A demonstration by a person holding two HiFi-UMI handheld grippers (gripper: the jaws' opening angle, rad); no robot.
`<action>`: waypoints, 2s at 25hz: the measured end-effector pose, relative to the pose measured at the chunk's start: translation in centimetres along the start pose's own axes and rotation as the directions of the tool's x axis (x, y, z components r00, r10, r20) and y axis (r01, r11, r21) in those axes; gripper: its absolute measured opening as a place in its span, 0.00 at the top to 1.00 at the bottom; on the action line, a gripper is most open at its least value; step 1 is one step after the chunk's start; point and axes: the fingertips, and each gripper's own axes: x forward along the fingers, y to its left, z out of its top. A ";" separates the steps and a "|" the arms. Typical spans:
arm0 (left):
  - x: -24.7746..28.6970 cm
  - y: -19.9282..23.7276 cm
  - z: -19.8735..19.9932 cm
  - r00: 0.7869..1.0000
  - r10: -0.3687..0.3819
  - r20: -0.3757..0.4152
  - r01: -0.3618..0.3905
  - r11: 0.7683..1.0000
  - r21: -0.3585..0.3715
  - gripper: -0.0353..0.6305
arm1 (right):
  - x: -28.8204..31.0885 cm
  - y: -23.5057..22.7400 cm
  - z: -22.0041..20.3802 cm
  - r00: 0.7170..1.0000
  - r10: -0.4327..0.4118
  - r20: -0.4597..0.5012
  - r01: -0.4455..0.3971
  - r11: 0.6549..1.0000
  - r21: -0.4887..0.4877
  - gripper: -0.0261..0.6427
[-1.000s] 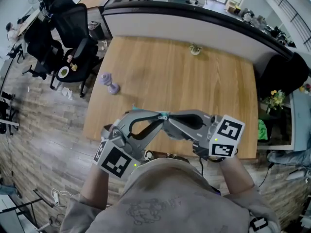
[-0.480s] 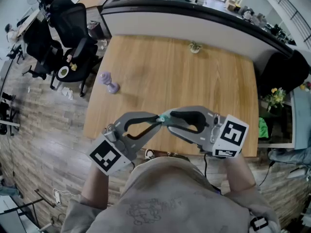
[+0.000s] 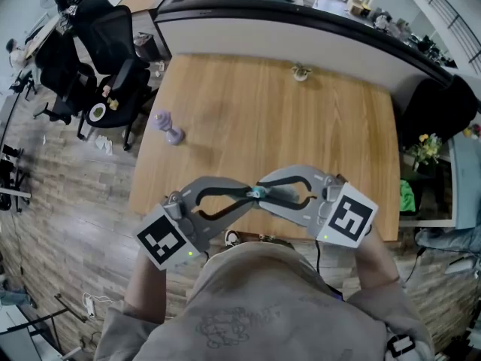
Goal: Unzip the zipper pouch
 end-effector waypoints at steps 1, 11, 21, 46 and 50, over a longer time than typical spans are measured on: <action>-0.1 0.0 -0.1 1.000 0.000 -0.003 0.000 1.000 -0.021 0.87 | 0.1 0.2 0.0 1.000 0.016 0.001 -0.016 1.000 -0.004 0.85; 0.5 -0.5 0.1 0.999 -0.029 -0.028 0.034 0.982 0.185 0.84 | 0.3 0.7 -1.1 0.997 0.056 -0.059 -0.049 0.994 0.100 0.90; 1.0 -0.2 -0.4 0.998 -0.011 -0.057 0.023 0.975 0.219 0.86 | 0.5 0.3 -1.8 0.996 0.034 -0.083 -0.015 0.976 0.218 0.90; -0.9 1.3 -1.3 0.993 0.101 0.052 -0.099 0.994 -0.051 0.90 | 0.2 -0.8 -1.6 0.999 0.030 -0.012 -0.023 0.912 0.410 0.91; -1.8 1.8 -1.5 0.991 0.110 0.079 -0.101 0.989 -0.112 0.92 | -0.7 -1.3 -0.8 0.997 0.019 0.081 -0.055 0.881 0.469 0.91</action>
